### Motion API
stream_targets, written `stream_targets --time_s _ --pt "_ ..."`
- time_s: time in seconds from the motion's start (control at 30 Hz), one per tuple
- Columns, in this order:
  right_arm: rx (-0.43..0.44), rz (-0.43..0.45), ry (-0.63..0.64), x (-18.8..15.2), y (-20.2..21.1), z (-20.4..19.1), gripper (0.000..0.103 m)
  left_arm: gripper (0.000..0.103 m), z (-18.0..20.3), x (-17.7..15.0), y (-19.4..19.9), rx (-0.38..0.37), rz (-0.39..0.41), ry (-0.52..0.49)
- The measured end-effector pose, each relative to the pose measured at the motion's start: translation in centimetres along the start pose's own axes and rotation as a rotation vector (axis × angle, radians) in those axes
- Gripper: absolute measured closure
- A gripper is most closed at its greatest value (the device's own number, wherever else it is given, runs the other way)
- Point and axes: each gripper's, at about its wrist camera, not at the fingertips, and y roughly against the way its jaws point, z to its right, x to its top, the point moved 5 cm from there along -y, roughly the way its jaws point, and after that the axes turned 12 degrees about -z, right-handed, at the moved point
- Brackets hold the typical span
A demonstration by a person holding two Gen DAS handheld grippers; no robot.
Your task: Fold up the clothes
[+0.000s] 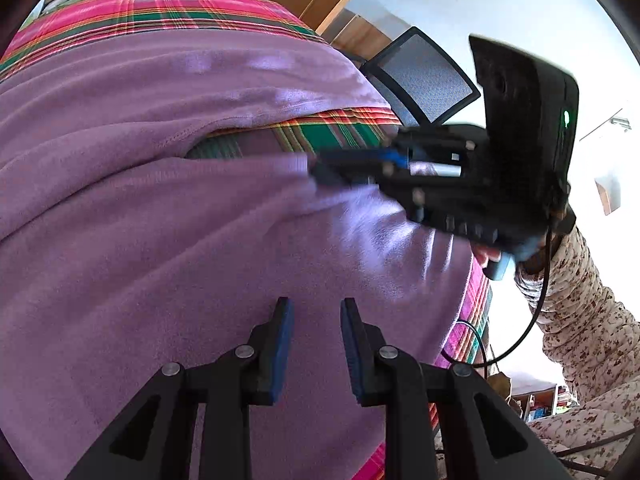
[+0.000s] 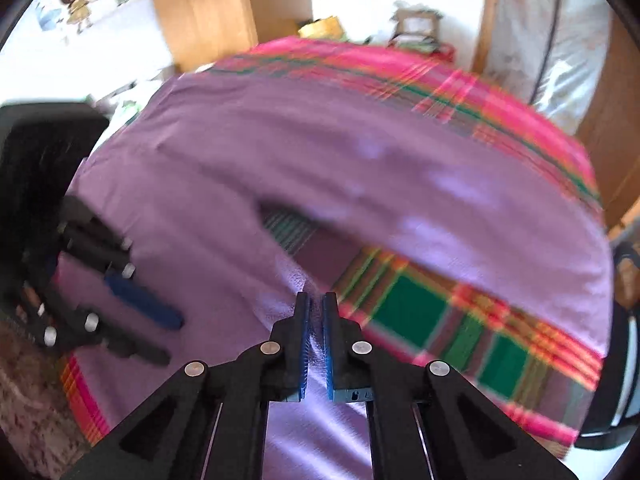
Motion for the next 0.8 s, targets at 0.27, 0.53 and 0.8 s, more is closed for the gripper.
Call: stream_targets --time_s 0.27,0.53,0.8 --pt "-0.071 -0.037 0.014 0.6 -1.7 0.0 0.096 0.078 0.1 -0.1 -0.1 0.006 0.015 0.003" --pt "-0.132 0.002 -0.004 0.2 0.4 -0.6 0.081 0.078 0.1 -0.9 1.0 0.080 0.006 -0.004" --pt "-0.063 -0.028 -0.015 -2.3 0.0 -2.1 0.078 0.078 -4.0 -2.6 4.4 0.158 0.075 0.125"
